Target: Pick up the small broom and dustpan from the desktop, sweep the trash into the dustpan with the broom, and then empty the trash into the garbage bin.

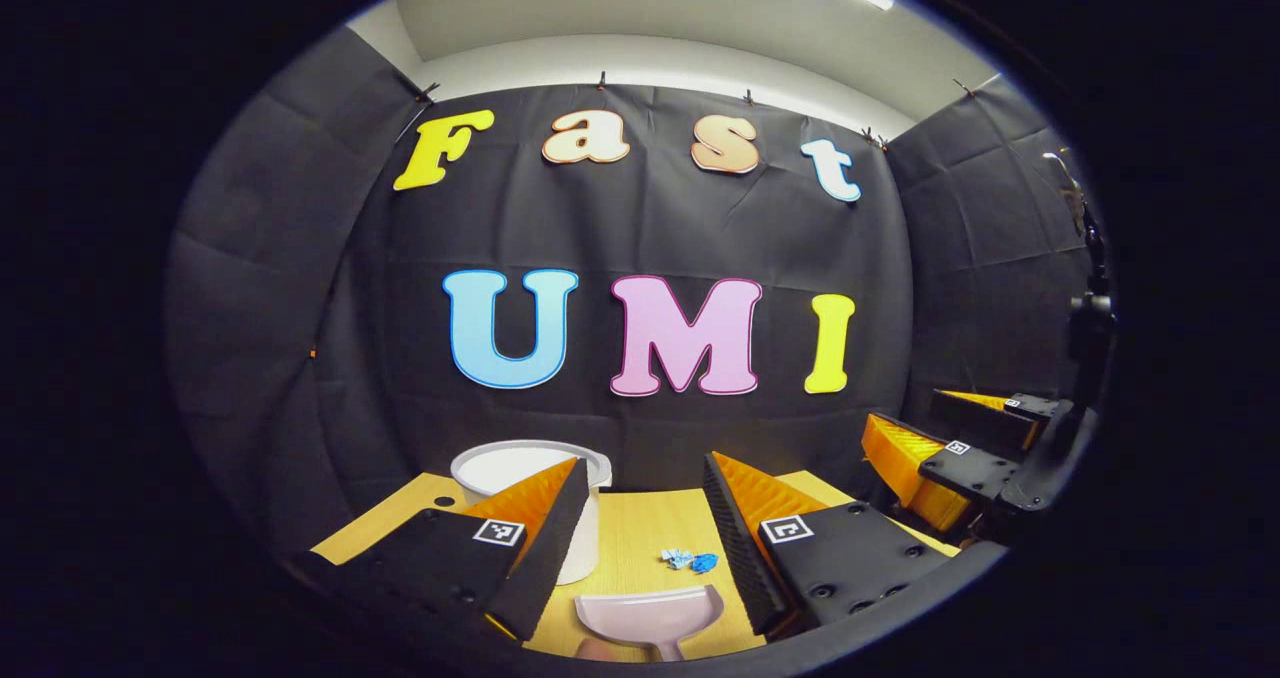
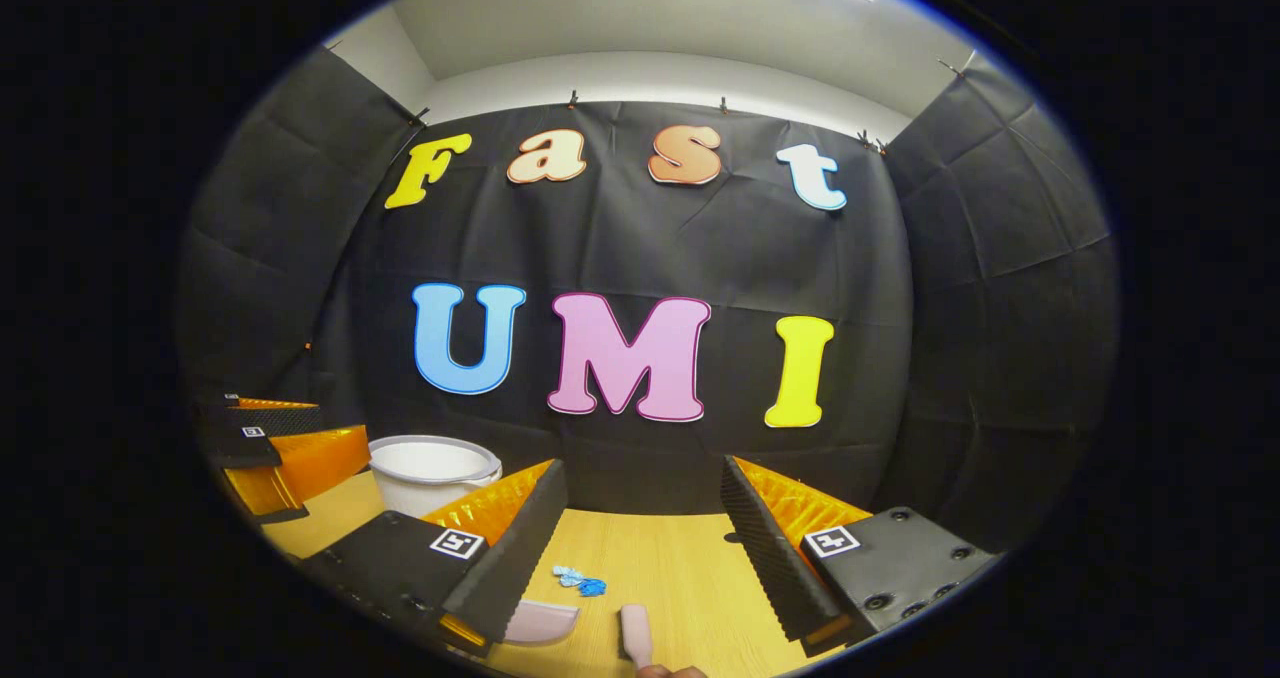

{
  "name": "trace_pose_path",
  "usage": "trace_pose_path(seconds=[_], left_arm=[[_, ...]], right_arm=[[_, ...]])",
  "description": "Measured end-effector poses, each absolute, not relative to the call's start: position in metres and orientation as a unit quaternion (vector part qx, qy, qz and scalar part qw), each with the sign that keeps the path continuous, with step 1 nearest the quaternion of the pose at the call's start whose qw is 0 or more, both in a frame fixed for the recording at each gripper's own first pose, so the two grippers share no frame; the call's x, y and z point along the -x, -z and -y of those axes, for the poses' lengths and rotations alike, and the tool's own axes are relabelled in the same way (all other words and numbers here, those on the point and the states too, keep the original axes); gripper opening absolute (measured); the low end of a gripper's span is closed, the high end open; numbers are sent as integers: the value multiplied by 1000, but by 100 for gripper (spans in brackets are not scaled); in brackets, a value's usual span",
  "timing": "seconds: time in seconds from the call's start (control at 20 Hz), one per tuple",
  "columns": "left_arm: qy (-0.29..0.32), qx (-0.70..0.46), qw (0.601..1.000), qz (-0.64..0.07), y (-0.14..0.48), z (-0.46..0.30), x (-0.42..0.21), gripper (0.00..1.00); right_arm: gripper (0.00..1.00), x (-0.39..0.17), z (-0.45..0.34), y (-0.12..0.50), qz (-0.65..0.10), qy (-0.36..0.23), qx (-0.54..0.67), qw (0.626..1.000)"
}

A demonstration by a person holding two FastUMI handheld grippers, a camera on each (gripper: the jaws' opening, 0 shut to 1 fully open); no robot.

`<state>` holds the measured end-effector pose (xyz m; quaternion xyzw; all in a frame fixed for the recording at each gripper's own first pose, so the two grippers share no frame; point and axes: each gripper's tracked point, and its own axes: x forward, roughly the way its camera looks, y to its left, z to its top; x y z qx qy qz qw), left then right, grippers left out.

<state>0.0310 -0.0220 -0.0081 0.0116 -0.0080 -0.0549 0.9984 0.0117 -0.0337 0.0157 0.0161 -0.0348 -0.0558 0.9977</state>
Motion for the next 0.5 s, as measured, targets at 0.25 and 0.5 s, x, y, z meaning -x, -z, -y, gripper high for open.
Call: trace_pose_path(seconds=[0.25,0.5], left_arm=[[68,0,995,-76,62,41,-45,69],[54,-22,981,-186,158,58,-51,69]], right_arm=[[100,-36,42,-9,34,39,1,999],[100,-69,58,4,34,18,15,999]])
